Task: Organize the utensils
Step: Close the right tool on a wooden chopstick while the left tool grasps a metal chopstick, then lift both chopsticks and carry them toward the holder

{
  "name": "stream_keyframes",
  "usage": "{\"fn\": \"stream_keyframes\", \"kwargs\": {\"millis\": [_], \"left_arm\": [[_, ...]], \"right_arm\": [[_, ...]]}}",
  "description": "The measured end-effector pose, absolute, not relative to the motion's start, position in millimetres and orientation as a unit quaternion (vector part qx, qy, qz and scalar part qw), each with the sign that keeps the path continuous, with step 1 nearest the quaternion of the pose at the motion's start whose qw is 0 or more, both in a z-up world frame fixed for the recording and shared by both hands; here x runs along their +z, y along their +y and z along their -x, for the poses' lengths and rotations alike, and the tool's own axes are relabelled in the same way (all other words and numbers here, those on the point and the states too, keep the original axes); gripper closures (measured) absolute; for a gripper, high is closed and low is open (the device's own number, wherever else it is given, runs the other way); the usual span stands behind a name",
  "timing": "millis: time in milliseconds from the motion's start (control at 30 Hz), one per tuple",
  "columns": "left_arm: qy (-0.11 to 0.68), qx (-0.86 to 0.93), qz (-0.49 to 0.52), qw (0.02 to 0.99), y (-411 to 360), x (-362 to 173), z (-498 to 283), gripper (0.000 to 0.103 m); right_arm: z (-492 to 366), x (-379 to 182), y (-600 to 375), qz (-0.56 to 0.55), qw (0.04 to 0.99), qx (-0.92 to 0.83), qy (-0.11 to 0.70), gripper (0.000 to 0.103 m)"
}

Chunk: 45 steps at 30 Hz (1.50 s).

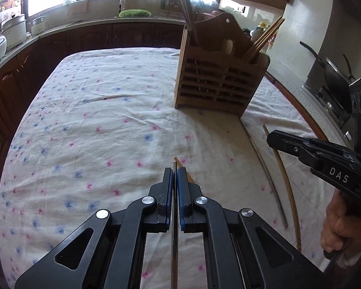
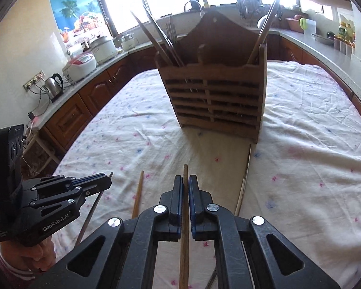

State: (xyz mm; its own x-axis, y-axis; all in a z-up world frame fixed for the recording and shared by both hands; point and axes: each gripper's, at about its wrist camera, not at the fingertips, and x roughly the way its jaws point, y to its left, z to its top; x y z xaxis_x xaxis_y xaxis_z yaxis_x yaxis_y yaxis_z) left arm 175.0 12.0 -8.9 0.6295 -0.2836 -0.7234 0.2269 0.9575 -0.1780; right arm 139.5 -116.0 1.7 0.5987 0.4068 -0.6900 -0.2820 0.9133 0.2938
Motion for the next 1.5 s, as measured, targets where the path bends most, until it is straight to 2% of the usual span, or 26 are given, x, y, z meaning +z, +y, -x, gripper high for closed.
{"fn": "stream_keyframes", "kwargs": {"millis": [333, 600, 1200, 1500], "left_arm": [[0.311, -0.172, 0.062, 0.933, 27, 72, -138, 0.1], [0.268, -0.18, 0.074, 0.944, 40, 105, -122, 0.1], [0.241, -0.175, 0.082, 0.951, 43, 120, -130, 0.1], [0.205, -0.181, 0.081, 0.958, 35, 148, -147, 0.1]], "right_arm": [[-109, 76, -144, -0.101, 0.922, 0.198, 0.318, 0.098], [-98, 115, -157, -0.101, 0.938, 0.196, 0.268, 0.098], [-104, 122, -167, -0.103, 0.944, 0.185, 0.252, 0.098], [-117, 145, -176, -0.1, 0.955, 0.171, 0.222, 0.098]]}}
